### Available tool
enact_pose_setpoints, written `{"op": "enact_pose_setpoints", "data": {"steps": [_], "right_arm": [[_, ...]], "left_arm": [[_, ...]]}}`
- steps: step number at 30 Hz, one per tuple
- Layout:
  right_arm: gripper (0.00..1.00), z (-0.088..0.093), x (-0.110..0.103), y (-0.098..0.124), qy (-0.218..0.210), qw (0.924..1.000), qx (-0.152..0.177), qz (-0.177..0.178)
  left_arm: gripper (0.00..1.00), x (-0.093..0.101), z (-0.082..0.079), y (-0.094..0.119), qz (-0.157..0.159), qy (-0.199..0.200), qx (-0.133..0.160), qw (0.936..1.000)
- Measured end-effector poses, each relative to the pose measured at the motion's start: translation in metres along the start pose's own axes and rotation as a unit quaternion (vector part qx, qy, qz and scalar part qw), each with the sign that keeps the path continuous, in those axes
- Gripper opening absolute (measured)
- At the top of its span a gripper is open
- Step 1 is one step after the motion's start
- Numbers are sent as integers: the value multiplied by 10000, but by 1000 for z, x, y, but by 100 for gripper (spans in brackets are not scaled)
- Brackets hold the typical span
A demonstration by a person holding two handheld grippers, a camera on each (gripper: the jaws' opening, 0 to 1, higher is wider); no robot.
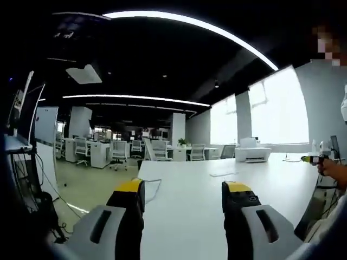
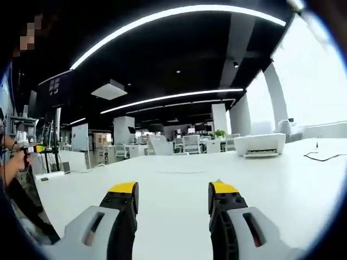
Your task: Pick up the power strip scattered on the table, fix it on the side mounting bracket of the table, and press the switch
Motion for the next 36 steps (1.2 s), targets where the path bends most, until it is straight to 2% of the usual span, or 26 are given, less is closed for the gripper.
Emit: {"op": "enact_pose_setpoints", "data": {"steps": [2,8,13,16,20,25,33,36], "right_arm": [[48,-3,2,-3,-15,10000,22,-3],[48,-7,21,-9,35,10000,-48,-36],[48,-6,26,-3,141,9998,-144,16],[48,-7,25,3,124,9997,-132,143],[48,-11,16,8,228,9993,-24,299],[48,-9,5,11,225,9992,80,314],[48,-11,4,-4,15,9996,174,225],[48,-13,-1,-8,68,9995,221,206]], "left_arm": [[62,-1,2,1,-48,150,23,9999],[62,12,-3,2,-231,49,-4,9997],[62,19,-4,0,-235,94,61,9997],[62,21,-6,-6,-81,61,134,9999],[62,15,-5,-12,71,38,112,9999],[62,8,-2,-8,66,153,76,9998],[62,-7,3,18,-221,179,-51,9996],[62,-13,5,23,-287,204,-53,9994]]}}
Point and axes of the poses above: the point that each gripper's makers call its tool centre point, and the gripper's own axes: y roughly backward along the fingers, x roughly to its right, z roughly out of its underside, the point moved 6 cm from there along y, roughly backward along the fingers, and after that the axes turned 11 degrees about -y, right-handed, at the moved point
